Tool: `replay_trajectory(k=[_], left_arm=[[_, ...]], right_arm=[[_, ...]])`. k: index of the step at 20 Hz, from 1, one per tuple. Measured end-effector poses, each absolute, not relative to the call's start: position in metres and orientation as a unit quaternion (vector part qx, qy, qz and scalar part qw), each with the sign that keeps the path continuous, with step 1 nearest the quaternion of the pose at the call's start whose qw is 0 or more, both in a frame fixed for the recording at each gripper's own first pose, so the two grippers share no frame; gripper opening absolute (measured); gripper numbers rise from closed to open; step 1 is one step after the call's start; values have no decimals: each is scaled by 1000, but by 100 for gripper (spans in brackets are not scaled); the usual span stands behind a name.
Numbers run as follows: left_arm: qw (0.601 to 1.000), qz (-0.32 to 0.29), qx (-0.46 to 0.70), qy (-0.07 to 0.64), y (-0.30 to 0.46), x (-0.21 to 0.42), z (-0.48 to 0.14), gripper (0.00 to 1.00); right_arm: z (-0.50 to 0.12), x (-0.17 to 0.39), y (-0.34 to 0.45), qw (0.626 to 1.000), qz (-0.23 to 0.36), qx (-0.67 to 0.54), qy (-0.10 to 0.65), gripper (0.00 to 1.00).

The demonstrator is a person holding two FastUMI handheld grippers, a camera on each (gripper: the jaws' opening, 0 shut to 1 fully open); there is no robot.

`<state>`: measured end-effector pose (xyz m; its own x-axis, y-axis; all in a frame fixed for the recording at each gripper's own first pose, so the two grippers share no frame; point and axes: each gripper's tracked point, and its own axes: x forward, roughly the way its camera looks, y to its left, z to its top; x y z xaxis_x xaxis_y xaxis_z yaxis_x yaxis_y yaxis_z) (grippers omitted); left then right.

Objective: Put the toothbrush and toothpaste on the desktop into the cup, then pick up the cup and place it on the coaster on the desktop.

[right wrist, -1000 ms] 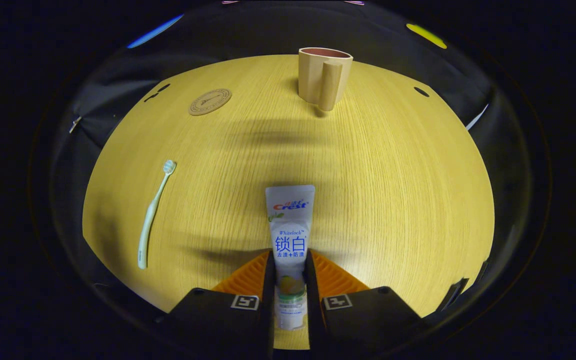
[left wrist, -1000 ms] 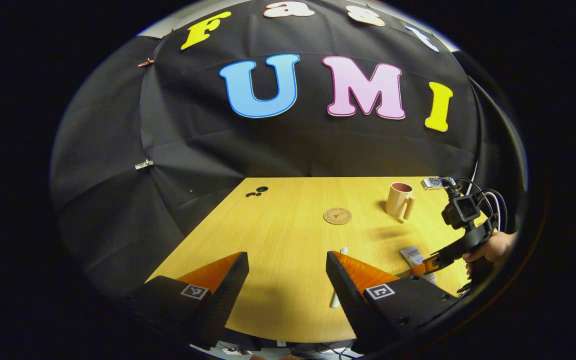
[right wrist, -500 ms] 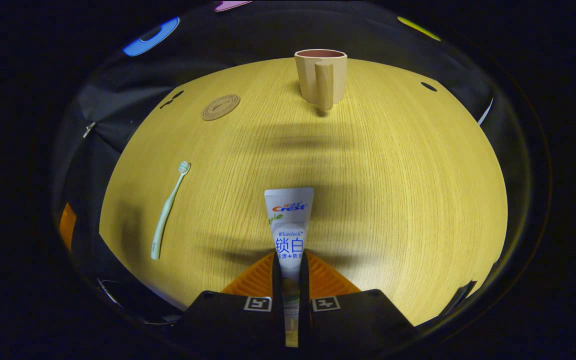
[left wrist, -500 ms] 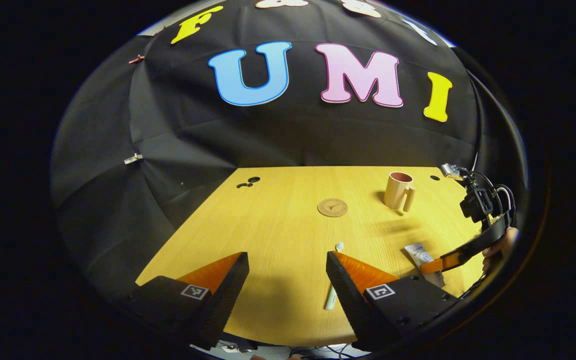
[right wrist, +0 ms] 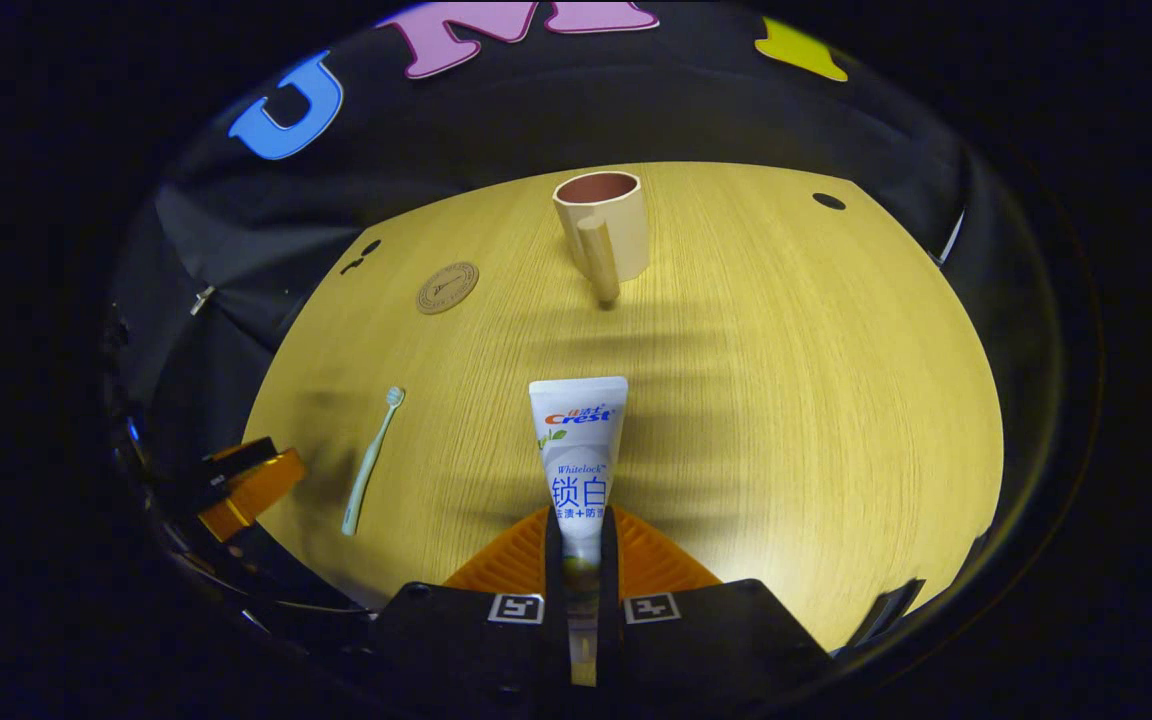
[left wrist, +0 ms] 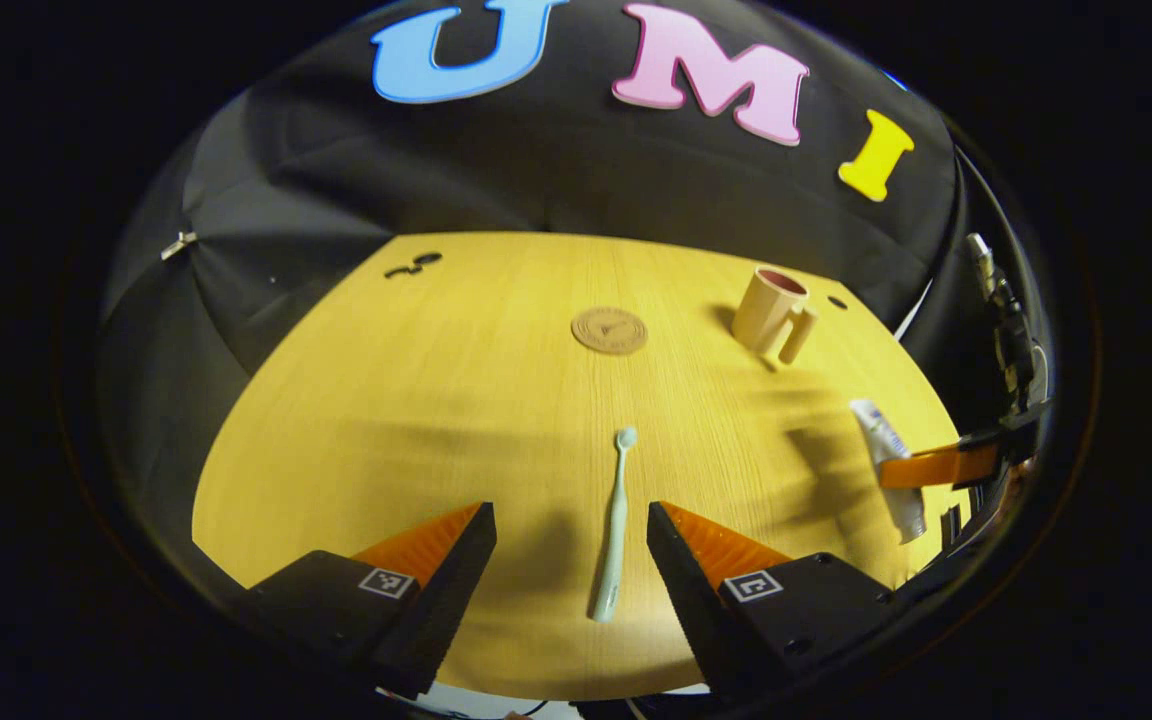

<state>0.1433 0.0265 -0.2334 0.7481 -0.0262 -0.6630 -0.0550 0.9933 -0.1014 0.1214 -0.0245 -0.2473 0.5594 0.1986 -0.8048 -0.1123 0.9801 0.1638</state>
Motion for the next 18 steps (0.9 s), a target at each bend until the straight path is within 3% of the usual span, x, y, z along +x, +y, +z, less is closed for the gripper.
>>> replay_trajectory(k=[12,14,15,18], left_arm=[[878,-15,2,478,4,166,-290,76],[872,-16,5,489,-1,167,-293,67],[870,-17,3,493,-3,168,-294,69],[859,-13,0,511,-6,168,-296,54]], right_arm=[[-216,111,-59,891,97,73,438,14],[-215,113,-61,890,102,81,437,14],[-214,116,-62,890,104,83,437,14],[-216,121,-63,888,113,84,439,14]])
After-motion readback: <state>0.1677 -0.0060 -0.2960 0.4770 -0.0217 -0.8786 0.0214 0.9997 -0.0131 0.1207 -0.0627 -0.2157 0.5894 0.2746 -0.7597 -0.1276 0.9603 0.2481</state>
